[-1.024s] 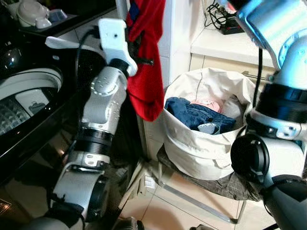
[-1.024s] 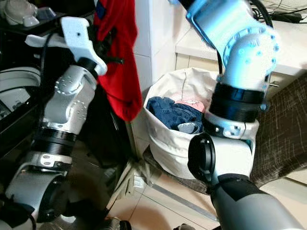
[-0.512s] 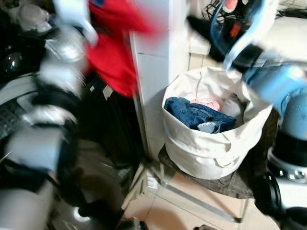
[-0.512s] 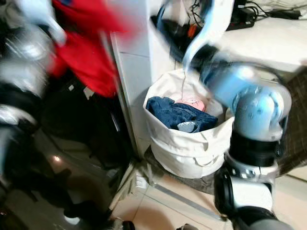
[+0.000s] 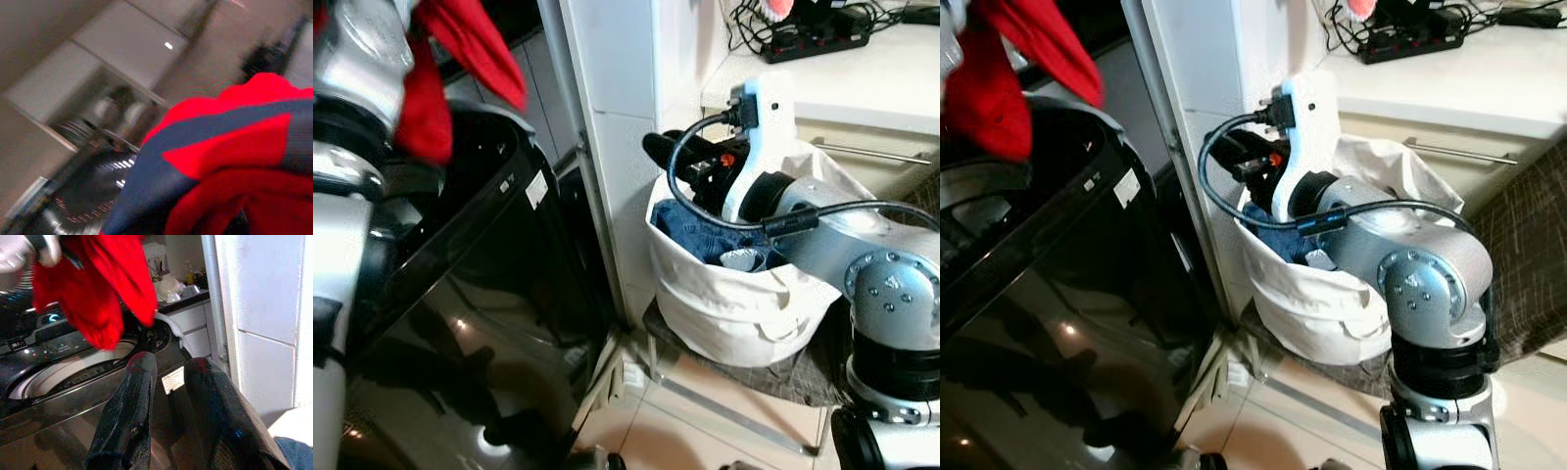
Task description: Clothes washing
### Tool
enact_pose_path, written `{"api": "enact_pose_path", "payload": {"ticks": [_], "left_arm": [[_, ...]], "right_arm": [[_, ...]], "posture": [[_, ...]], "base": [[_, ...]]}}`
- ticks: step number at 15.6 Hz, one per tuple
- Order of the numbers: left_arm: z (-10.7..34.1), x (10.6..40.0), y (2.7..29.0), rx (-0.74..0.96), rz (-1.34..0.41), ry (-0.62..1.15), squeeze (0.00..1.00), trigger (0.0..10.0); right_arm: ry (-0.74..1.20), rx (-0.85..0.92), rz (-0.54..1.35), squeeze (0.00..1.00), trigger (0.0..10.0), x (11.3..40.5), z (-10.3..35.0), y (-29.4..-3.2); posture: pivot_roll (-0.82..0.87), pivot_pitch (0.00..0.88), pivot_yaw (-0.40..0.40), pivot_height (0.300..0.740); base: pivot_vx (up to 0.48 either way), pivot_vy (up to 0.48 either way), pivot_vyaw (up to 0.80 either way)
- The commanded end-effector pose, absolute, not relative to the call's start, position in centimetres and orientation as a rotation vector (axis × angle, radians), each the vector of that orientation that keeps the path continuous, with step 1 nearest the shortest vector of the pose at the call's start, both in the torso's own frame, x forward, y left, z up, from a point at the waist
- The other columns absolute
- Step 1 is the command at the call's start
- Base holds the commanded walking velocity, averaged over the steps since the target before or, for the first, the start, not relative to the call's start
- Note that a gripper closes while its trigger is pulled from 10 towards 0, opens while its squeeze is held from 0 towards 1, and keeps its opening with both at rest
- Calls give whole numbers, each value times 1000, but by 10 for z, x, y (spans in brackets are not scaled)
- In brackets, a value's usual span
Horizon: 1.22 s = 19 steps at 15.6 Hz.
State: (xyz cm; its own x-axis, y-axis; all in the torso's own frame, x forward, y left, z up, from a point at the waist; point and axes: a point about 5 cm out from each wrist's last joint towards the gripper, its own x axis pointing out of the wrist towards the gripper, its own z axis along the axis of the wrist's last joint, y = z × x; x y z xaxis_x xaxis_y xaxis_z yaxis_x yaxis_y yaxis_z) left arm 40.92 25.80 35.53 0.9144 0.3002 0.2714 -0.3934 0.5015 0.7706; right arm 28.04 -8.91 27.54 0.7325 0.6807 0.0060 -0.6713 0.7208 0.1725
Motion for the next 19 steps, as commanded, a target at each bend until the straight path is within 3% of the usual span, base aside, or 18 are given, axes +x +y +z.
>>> {"api": "enact_pose_path", "payload": {"ticks": [1,2,3,6,13,15,16,17,18,19], "left_arm": [[327,411,264,906,387,11,0,0],[297,412,264,806,372,88,0,0],[270,411,265,543,382,122,0,0],[233,399,283,330,565,149,0,0],[249,376,311,185,1033,-130,0,0],[243,377,311,177,1001,-91,0,0],[234,380,306,161,942,-31,0,9686],[228,381,304,151,926,2,0,10000],[227,383,300,136,889,7,302,10000],[227,383,300,137,891,7,1000,10000]], "right_arm": [[57,153,812,0,10000,273,275,-80],[52,148,841,0,10000,271,275,-76],[48,147,862,0,10000,269,276,-72],[45,134,889,0,10000,267,277,-69],[16,148,936,0,10000,267,285,-65],[17,144,950,0,10000,266,286,-63],[36,127,1007,0,10000,260,283,-60],[56,112,1055,0,10000,256,281,-57],[82,53,1160,0,10000,244,275,-54],[90,25,1203,0,10000,239,273,-53]], "posture": [[-142,0,174,740],[-139,0,169,740],[-140,0,167,740],[-145,0,160,740],[-122,0,133,740],[-119,0,132,740],[-119,0,133,740],[-122,0,135,740],[-119,0,134,740],[-119,0,134,740]], "base": [[0,0,0],[0,0,0],[0,0,0],[0,0,0],[0,0,0],[0,0,0],[0,0,0],[0,0,0],[0,0,0],[0,0,0]]}}
